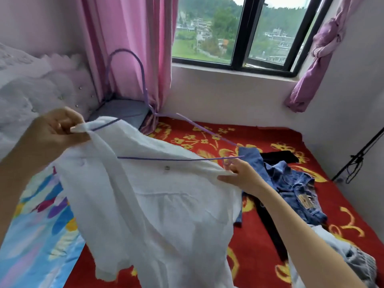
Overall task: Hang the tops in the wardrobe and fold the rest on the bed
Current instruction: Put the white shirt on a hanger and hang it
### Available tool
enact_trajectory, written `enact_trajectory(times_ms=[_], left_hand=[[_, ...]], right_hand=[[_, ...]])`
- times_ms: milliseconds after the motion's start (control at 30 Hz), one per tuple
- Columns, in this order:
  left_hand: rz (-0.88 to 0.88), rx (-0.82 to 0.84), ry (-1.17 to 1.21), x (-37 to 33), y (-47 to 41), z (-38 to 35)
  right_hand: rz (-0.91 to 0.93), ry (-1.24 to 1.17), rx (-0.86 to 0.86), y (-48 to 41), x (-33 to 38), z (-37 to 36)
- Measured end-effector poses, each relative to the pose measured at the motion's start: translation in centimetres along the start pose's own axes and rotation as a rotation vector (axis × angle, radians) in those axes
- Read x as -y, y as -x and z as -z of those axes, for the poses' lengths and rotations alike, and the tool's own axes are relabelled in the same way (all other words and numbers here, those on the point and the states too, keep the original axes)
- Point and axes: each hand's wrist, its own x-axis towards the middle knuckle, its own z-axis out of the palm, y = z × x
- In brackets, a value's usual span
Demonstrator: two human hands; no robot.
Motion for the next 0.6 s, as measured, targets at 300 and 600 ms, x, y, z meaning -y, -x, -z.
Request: enact_trajectory(times_ms=[300,600], left_hand=[[-0.013,-0.059,0.103,0.1,-0.8,-2.3],[-0.006,0.011,-0.083,-0.3,-1.2,-1.8]], right_hand=[[-0.292,-0.223,0.556,4.0,-1.9,-2.1],[-0.35,-0.26,0.691,3.2,-3.6,-0.3]])
